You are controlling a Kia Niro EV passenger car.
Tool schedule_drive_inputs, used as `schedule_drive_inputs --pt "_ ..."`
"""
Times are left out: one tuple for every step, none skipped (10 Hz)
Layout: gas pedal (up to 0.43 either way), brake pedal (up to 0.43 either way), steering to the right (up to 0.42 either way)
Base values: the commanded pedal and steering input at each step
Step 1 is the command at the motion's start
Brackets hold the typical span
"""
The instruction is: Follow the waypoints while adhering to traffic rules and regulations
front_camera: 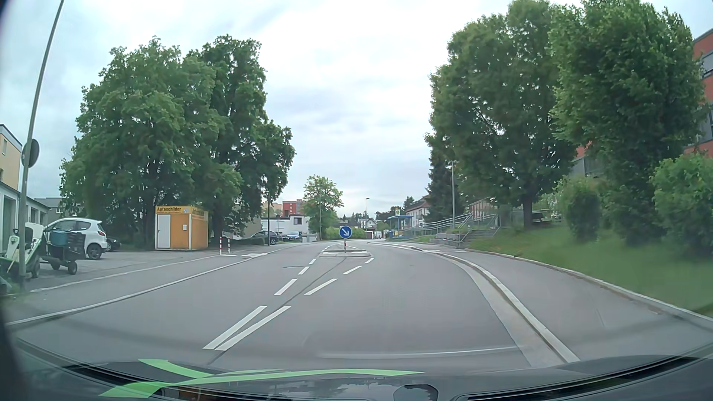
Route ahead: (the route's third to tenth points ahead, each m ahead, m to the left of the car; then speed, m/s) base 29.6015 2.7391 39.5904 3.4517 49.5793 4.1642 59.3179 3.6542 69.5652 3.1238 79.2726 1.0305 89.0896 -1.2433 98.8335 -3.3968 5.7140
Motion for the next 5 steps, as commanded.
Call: schedule_drive_inputs --pt "0.087 0.000 0.029" --pt "0.087 0.000 0.037" --pt "0.087 0.000 0.043" --pt "0.087 0.000 0.048" --pt "0.087 0.000 0.048"
